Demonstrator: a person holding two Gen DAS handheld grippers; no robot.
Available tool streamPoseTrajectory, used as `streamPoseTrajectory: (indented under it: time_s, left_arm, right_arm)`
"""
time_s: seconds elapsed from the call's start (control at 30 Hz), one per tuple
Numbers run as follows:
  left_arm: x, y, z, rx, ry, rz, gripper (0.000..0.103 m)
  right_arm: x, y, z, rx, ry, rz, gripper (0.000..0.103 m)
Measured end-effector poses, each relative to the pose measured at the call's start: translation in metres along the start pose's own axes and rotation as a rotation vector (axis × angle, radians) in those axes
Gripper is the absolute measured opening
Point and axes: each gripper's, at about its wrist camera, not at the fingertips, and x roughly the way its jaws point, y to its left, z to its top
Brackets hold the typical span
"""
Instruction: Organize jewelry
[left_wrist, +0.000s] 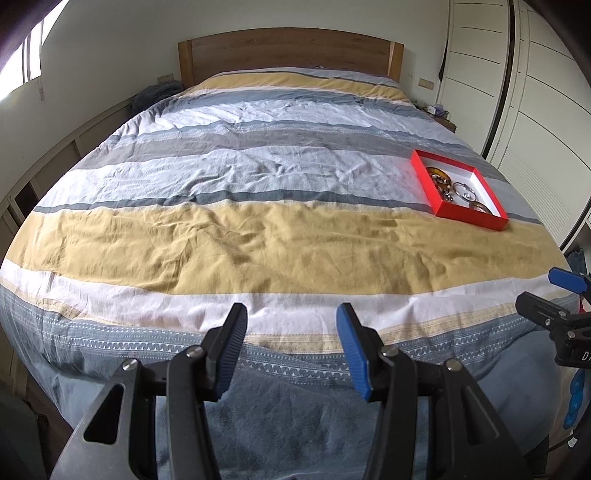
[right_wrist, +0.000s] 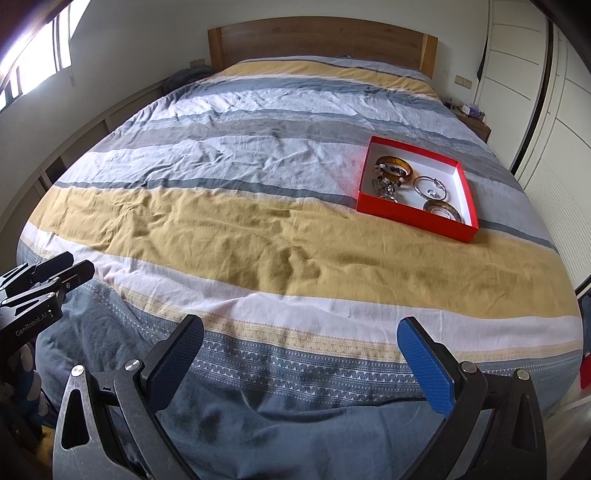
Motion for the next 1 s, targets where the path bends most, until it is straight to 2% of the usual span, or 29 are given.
streamPoseTrajectory:
  time_s: [1.0]
  left_arm:
    - [0.007, 0.004, -0.01, -0.001, 0.025, 0.003, 0.048]
  right_arm:
    - [0.006, 0.002, -0.005, -0.003, 0.017, 0.001, 0.103]
